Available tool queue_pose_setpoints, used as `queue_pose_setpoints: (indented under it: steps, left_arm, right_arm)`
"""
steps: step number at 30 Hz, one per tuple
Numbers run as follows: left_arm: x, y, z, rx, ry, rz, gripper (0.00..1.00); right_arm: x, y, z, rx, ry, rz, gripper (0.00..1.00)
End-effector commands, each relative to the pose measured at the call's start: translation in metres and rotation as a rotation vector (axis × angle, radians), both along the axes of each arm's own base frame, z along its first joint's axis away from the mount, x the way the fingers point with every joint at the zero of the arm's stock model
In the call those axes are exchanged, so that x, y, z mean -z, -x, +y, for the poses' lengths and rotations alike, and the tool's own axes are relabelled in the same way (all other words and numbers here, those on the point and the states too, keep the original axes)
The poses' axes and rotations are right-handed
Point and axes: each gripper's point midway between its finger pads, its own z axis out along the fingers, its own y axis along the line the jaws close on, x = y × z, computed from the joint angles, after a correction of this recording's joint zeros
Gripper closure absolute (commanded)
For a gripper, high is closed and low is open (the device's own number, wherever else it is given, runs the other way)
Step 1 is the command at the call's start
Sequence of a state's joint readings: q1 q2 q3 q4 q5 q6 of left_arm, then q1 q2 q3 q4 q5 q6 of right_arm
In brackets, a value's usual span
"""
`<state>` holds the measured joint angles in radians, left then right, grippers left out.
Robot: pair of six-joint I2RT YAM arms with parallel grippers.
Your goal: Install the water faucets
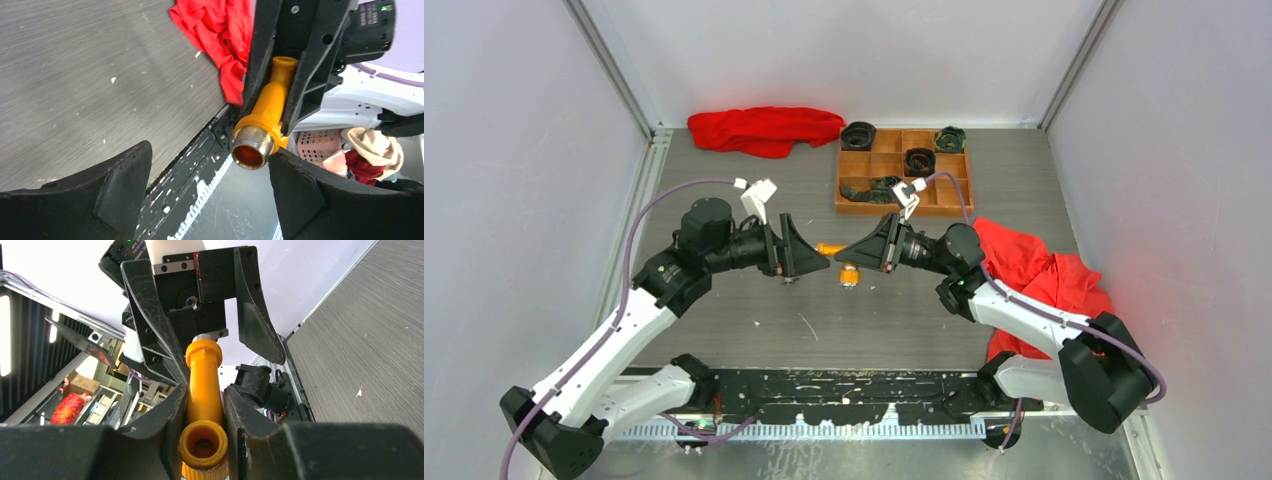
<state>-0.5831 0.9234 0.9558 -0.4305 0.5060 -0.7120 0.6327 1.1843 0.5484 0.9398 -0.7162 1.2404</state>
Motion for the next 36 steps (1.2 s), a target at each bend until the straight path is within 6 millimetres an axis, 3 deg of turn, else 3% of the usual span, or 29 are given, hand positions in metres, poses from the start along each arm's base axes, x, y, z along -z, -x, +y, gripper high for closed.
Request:
queue_pose_setpoints:
  steps: [1, 5, 9, 13, 15, 20, 26, 28, 30, 32, 36]
  left_arm:
    - [-0.043, -0.004, -0.018, 0.045, 0.209, -0.057, 0.17]
    - [-0.053, -0.003, -0.024, 0.081, 0.279, -0.055, 0.19]
    - [-0.054, -0.002, -0.026, 0.102, 0.311, -0.040, 0.29]
    - [-0.059, -0.001, -0.028, 0.118, 0.342, -0.032, 0.53]
    - [-0.062, 0.000, -0.028, 0.120, 0.350, -0.033, 0.60]
    - [-0.063, 0.001, -0.028, 0.123, 0.349, -0.033, 1.00]
    - [-0.065, -0.001, -0.025, 0.103, 0.351, -0.038, 1.00]
    - [-0.065, -0.002, -0.024, 0.099, 0.351, -0.039, 1.00]
    - [-0.066, -0.002, -0.024, 0.100, 0.351, -0.041, 1.00]
    - [-0.067, -0.003, -0.024, 0.102, 0.352, -0.042, 1.00]
    - [-0.067, -0.002, -0.025, 0.107, 0.353, -0.038, 1.00]
  right_arm:
    - [-0.031, 0.012, -0.006, -0.021, -0.077, -0.097, 0.99]
    - [-0.030, 0.012, -0.007, -0.021, -0.077, -0.100, 0.99]
    - [-0.033, 0.013, -0.008, -0.020, -0.081, -0.111, 0.99]
    - [-0.031, 0.014, -0.008, -0.020, -0.077, -0.110, 0.99]
    - [-0.029, 0.013, -0.007, -0.018, -0.073, -0.103, 0.99]
    - [-0.030, 0.011, -0.008, -0.007, -0.078, -0.100, 0.99]
    - [-0.032, 0.014, -0.007, -0.027, -0.088, -0.109, 0.80]
    - [-0.032, 0.015, -0.007, -0.036, -0.091, -0.107, 0.63]
    - [-0.033, 0.016, -0.006, -0.043, -0.097, -0.106, 0.55]
    - [-0.034, 0.015, -0.006, -0.047, -0.104, -0.107, 0.49]
    - [-0.036, 0.018, -0.003, -0.073, -0.107, -0.115, 0.49]
